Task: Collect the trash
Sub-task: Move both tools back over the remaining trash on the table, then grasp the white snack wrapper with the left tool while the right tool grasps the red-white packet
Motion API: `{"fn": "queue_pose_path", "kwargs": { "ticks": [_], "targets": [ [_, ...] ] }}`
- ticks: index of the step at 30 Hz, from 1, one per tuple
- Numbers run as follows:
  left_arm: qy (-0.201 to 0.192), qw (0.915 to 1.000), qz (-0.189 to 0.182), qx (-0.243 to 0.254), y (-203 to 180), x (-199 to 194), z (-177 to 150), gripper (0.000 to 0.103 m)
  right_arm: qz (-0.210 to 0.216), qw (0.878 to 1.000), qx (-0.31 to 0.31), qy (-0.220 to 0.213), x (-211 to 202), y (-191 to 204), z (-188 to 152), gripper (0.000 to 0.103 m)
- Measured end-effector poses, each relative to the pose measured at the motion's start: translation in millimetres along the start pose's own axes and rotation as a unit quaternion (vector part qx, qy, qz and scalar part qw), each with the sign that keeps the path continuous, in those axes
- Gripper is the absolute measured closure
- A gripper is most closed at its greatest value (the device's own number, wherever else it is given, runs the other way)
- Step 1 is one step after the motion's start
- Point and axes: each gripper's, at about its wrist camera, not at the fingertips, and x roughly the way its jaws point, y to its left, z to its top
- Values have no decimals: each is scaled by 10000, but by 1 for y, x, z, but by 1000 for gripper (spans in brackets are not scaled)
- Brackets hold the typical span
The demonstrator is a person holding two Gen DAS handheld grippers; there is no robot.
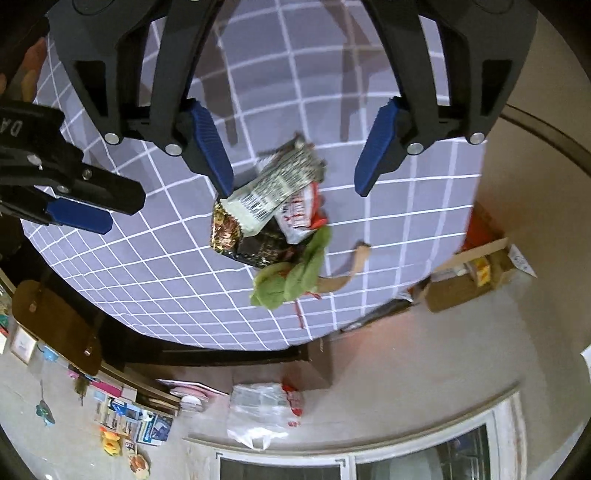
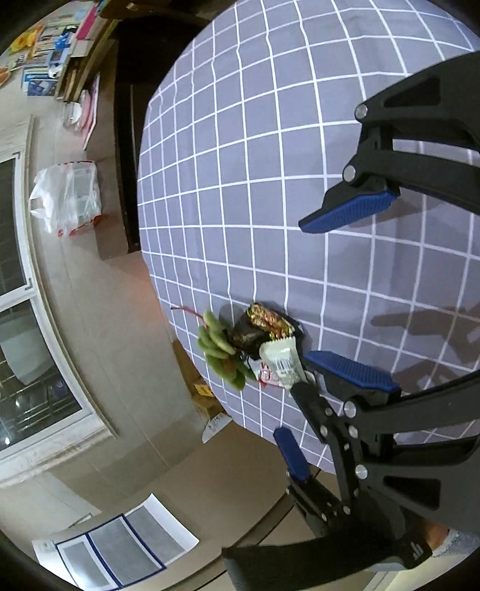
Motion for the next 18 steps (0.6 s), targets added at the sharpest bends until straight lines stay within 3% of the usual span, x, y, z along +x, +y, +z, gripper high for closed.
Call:
{"fn": "queue_pose_path", "kwargs": {
  "ticks": [1,2,5,8,11,18],
  "targets": [
    [69,10000,-1,13,-1,6,1,47,17,10000,9,16,2,-2,1,38],
    [155,9999,-17,-5,-2,13,2,58,31,10000,7,34,4,-2,1,38],
    [151,9998,-89,-123,2,16,1,63,69,9999,-4,87,11,-1,1,38],
    [125,9995,-179,-231,6,12,2,80,104,9998,-4,148,16,0,0,38],
    [82,9993,-172,-332,10,8,1,86,113,9997,-44,189,19,4,0,38],
    [-236,9965,-119,-788,35,-18,-10,88,97,9989,-315,320,17,31,3,38]
  ]
}}
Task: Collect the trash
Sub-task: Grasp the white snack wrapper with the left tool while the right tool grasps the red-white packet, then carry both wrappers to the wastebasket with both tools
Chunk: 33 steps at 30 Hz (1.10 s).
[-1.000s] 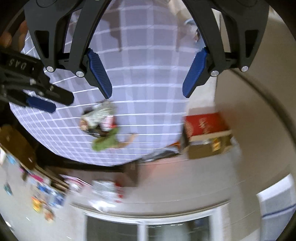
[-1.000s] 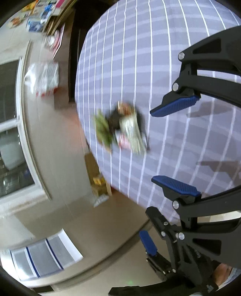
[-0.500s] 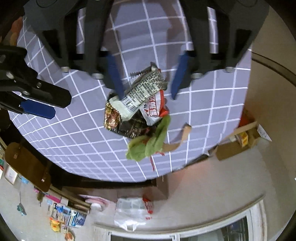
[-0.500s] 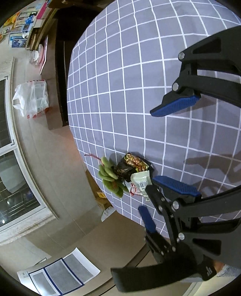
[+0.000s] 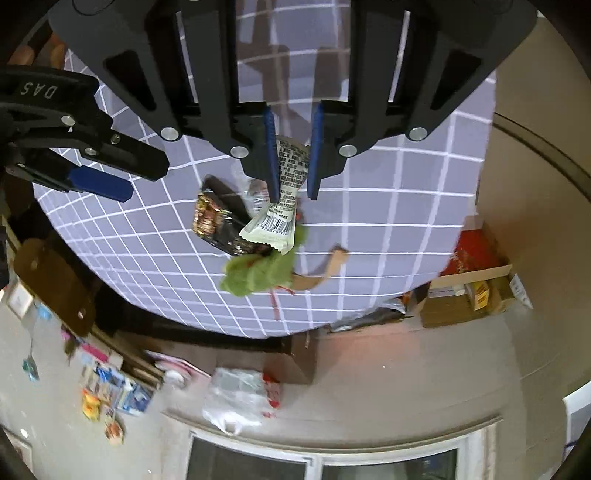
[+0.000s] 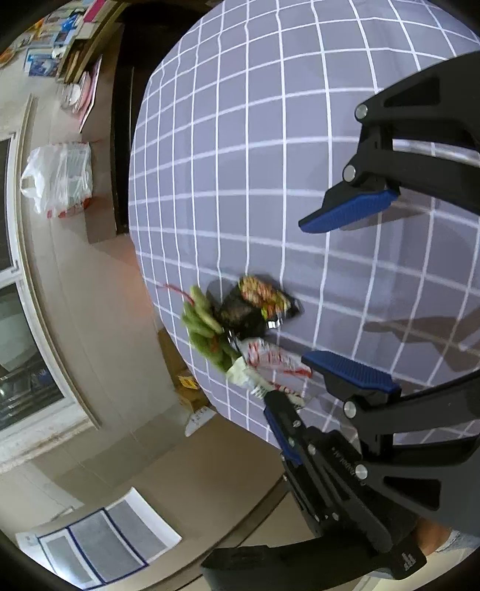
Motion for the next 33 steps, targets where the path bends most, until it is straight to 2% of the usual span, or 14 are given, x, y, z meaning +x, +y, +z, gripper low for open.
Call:
{"fn": "queue_pose_path", "kwargs": {
  "ticks": [3,8,13,15,17,19,20,21,25,33],
  "targets": [
    [-96,9996,255,-61,19,-11,-3,88,-55,9996,-251,133,6,20,4,38],
    [-115,9977,570,-347,56,-24,-11,88,170,9982,-301,493,40,48,11,38],
    [-149,9964,652,-524,86,-34,-19,88,-261,9974,-484,471,67,68,19,39],
    [-185,9963,641,-544,92,-38,-22,88,-487,9961,-571,464,75,72,22,48],
    [-231,9962,616,-577,99,-43,-25,88,-621,9949,-606,506,82,74,22,70],
    [-274,9958,608,-624,106,-48,-28,88,-736,9938,-715,433,84,75,20,73],
    [-302,9957,596,-648,109,-51,-29,88,-721,9939,-717,421,83,75,19,83],
    [-318,9956,595,-657,109,-53,-30,88,-662,9945,-692,428,81,75,16,86],
    [-406,9949,588,-713,122,-67,-39,88,-410,9964,-629,388,67,82,3,92],
    [-485,9926,667,-887,155,-99,-64,88,206,9945,-983,312,43,148,-21,96]
  ]
}}
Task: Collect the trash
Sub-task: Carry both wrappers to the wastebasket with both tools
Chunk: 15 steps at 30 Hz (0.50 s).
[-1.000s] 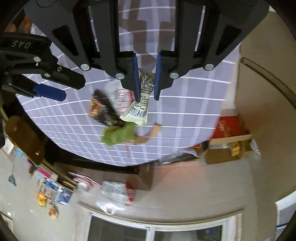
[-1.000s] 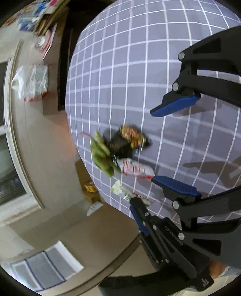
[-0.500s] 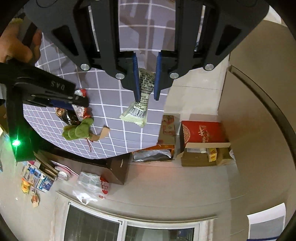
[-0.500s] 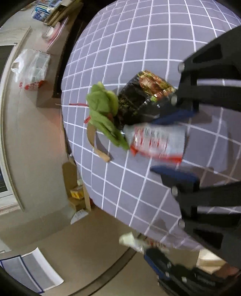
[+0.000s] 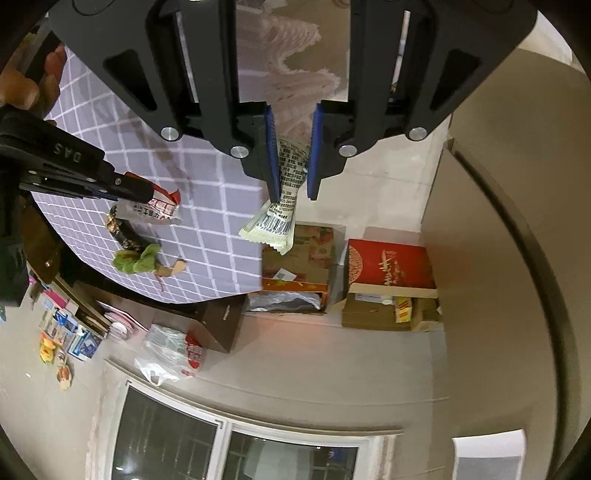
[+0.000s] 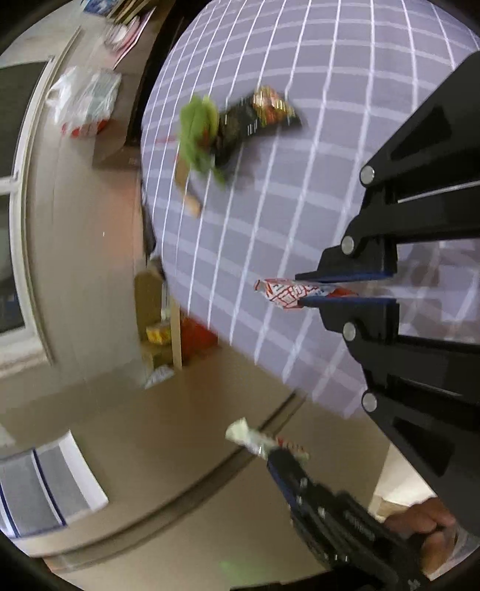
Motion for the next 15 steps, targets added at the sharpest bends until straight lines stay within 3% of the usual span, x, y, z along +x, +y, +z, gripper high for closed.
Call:
{"fn": "queue_pose_path", "kwargs": {
  "ticks": [9,15],
  "targets": [
    [54,9984,448,-345,78,-28,-29,88,869,9947,-536,135,17,113,-10,96],
    [274,9946,796,-612,133,-30,-49,88,1129,9891,-877,352,49,176,-23,96]
  ]
}}
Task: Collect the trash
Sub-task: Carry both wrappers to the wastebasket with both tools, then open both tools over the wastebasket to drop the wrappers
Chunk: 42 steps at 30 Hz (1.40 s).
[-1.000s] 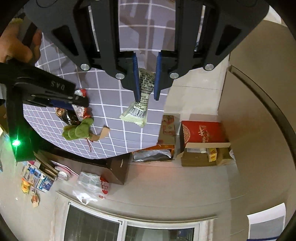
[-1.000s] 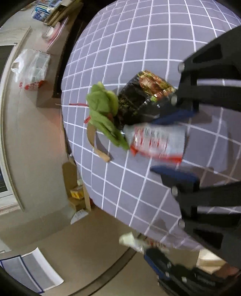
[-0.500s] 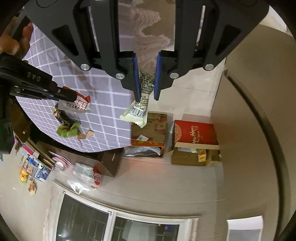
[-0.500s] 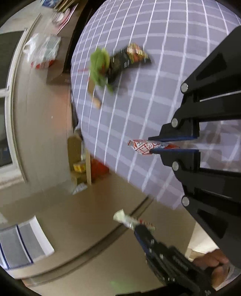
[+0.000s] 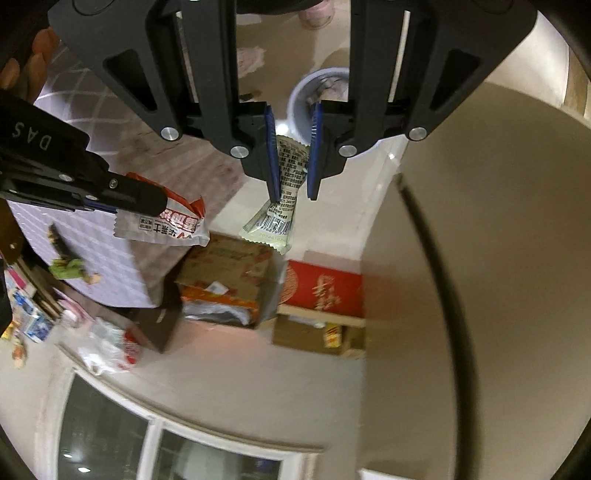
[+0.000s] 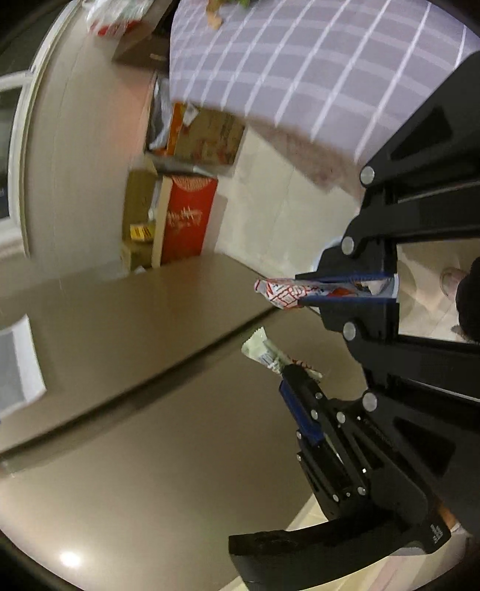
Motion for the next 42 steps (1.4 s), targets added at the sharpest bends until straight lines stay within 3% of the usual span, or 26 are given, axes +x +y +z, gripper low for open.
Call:
{"fn": "queue_pose_path", "kwargs": {
  "ticks": [2,4,5,6,14,28,30,31,32,33,42],
  "targets": [
    [312,9995,-56,-62,15,14,-3,86,49,10000,7,73,12,8,0,96],
    [623,9976,-137,-253,28,30,-6,76,40,9999,-16,155,26,17,-2,96],
    [693,9969,-39,-362,35,38,-8,51,27,9998,-25,198,33,19,-2,96],
    [675,9968,102,-426,40,42,-10,35,14,9997,-32,231,38,23,-2,96],
    [784,9949,154,-616,67,49,-28,35,-59,9986,-124,507,75,37,-11,96],
    [707,9938,329,-787,83,46,-29,35,1,9987,-260,439,95,57,-5,96],
    [691,9934,384,-835,85,45,-29,34,44,9990,-245,368,96,58,-3,93],
    [688,9928,419,-885,87,44,-29,33,40,9991,-289,296,97,61,-1,86],
    [687,9924,435,-920,88,44,-28,32,5,9991,-338,261,98,62,0,61],
    [689,9919,448,-966,89,44,-28,32,-63,9991,-347,233,99,63,0,50],
    [588,9934,469,-870,80,31,-20,32,-60,9996,-223,178,82,54,0,48]
  ]
}}
